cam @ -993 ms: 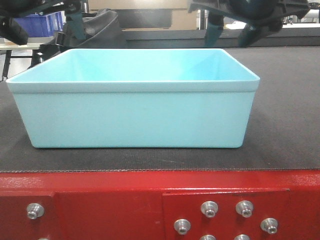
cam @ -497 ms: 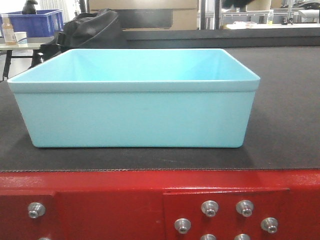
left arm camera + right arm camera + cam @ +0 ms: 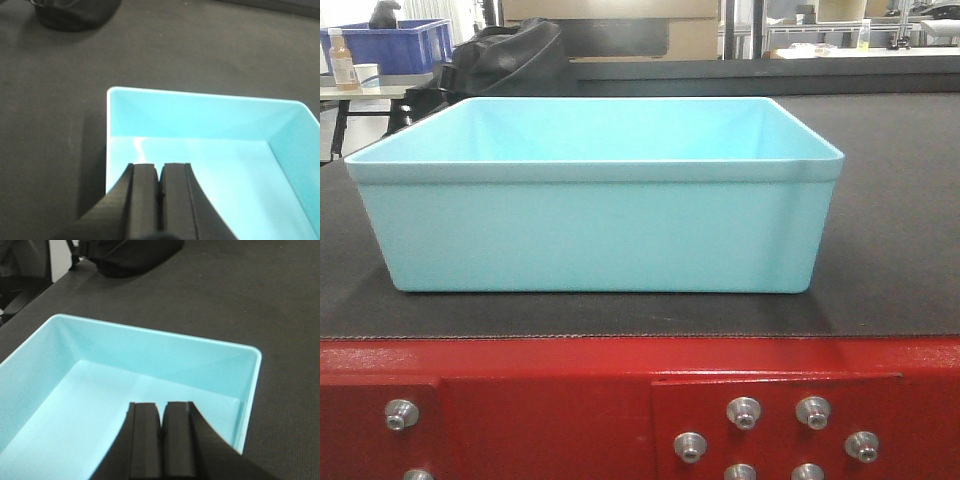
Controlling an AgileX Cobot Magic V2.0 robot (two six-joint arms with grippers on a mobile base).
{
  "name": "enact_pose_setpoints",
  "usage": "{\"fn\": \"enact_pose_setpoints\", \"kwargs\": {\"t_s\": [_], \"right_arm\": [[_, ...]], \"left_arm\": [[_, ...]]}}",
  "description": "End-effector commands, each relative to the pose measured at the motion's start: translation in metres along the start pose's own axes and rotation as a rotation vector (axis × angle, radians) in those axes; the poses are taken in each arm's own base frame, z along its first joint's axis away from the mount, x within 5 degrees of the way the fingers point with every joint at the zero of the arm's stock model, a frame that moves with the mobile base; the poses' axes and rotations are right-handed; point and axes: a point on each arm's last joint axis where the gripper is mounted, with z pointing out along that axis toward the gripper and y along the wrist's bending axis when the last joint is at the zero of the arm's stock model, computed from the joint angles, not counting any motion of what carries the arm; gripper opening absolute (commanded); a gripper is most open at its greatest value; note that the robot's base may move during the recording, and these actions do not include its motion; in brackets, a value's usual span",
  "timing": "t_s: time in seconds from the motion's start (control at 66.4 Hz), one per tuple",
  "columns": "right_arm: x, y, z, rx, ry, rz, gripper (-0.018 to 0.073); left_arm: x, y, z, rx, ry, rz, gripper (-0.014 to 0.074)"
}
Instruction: Fetch blue bin and place on conveyor start
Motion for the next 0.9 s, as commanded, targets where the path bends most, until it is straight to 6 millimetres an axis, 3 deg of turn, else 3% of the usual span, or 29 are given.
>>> {"fn": "enact_pose_setpoints", "kwargs": {"t_s": [0.0, 0.301, 0.587, 0.888], "right_arm": [[0.005, 0.002, -0.013, -0.054, -0.054, -0.061, -0.0165], [0.027, -0.004, -0.062, -0.078, -0.121, -0.09, -0.0165], [0.018, -0.005, -0.112, -0.11, -0.289, -0.085, -0.0165], [0.01, -0.004, -0.141, -0.139, -0.405, -0.083, -0.0165]], "left_arm": [[0.01, -0.002, -0.012, 0.07, -0.047, -0.001, -0.0111], [0.044, 0.014, -0.06, 0.095, -0.102, -0.006, -0.0111], [0.034, 0.019, -0.117, 0.146, -0.309, -0.03, -0.0111], [0.031, 0.022, -0.137, 0.169, -0.389, -0.038, -0.0111]]}}
